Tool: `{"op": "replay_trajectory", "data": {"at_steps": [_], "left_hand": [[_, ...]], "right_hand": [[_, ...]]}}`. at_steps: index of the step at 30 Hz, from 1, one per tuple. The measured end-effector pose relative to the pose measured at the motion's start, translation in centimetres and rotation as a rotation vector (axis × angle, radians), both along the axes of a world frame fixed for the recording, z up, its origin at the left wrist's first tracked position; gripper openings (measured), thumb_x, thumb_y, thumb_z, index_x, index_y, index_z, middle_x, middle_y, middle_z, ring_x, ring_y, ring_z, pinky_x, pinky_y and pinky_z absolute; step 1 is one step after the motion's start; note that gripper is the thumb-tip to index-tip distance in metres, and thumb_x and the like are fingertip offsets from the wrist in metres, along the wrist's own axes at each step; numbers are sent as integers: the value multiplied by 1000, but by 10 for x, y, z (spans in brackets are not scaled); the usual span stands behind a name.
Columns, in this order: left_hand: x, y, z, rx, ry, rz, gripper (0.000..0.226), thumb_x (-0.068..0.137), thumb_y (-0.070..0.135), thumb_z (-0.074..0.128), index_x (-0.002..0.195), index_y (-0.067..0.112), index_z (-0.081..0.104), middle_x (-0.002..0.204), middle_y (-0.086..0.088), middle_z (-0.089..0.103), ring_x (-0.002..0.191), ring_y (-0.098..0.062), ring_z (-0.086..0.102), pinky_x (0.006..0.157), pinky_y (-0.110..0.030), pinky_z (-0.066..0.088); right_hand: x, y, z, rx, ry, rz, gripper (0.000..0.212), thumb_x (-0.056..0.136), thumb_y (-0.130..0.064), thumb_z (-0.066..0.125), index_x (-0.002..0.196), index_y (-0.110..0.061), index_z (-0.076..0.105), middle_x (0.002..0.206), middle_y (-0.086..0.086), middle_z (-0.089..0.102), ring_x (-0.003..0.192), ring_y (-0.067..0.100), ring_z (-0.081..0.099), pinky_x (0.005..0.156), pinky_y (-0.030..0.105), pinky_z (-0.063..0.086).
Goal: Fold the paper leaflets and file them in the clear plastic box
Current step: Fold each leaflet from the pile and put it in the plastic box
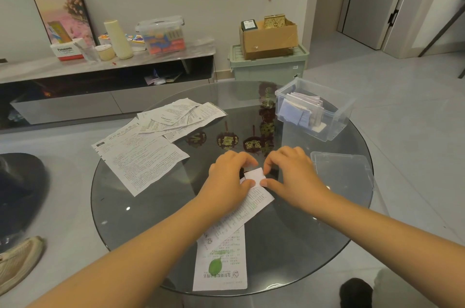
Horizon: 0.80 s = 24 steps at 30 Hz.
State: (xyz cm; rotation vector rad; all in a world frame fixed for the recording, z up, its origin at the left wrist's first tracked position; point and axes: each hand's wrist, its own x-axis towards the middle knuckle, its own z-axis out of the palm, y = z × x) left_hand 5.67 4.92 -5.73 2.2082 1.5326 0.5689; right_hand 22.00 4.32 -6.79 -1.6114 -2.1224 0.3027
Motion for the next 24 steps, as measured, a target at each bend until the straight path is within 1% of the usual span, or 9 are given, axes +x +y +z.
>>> {"op": "replay_trajectory", "data": {"at_steps": [3,6,11,16,18,20,21,22,24], "left_hand": [[-4,2,4,84,121,-8,16,84,36,67,99,29,68,105,13,53,108,-7,45,101,-29,24],[-7,2,7,72,200,-33,27,82,46,67,104,31,69,106,15,59,103,-4,49,100,-29,21],[-5,0,13,201,380,-124,27,90,45,54,109,31,67,107,12,62,103,-8,46,99,-27,12],[0,1,13,304,535,-180,30,92,33,44,97,24,72,89,6,65,90,-12,55,105,-31,7],[1,2,14,301,541,-187,30,92,29,43,95,24,72,86,6,65,88,-13,55,107,-34,9],[-1,4,17,260,503,-200,28,91,35,46,99,27,71,92,8,65,94,-9,54,110,-33,7],[-3,5,18,235,484,-209,28,89,39,47,102,28,70,96,10,65,97,-6,53,111,-33,5],[-4,6,19,215,478,-215,28,89,41,49,104,29,68,99,11,64,100,-5,53,112,-34,5],[-4,7,20,188,494,-222,27,89,40,50,107,30,67,102,11,63,102,-5,52,114,-36,5]], "right_hand": [[-1,-2,1,52,-86,66,19,88,-36,60,103,-29,68,104,-15,49,109,10,32,84,21,16],[-1,-2,3,66,-140,138,24,92,-34,55,110,-28,69,111,-16,58,108,10,34,84,22,19],[1,0,9,20,-153,222,28,89,-37,58,113,-24,66,113,-14,61,109,11,38,91,23,25],[0,1,11,109,-287,269,28,95,-35,46,108,-24,69,103,-8,65,101,14,43,85,24,34],[-2,0,13,165,-341,305,26,94,-34,48,99,-24,72,92,-8,67,90,13,44,75,23,34],[-2,3,14,250,-454,333,16,82,-33,65,73,-23,73,65,-9,64,68,11,38,60,22,31],[-3,3,14,283,-489,333,17,73,-32,74,59,-24,69,52,-10,58,61,10,31,54,22,29],[-3,3,14,304,-524,330,23,66,-31,79,50,-24,64,45,-10,52,57,10,27,51,22,27],[-3,5,14,314,-559,334,28,61,-30,81,46,-25,59,42,-11,49,54,11,26,50,22,25]]}}
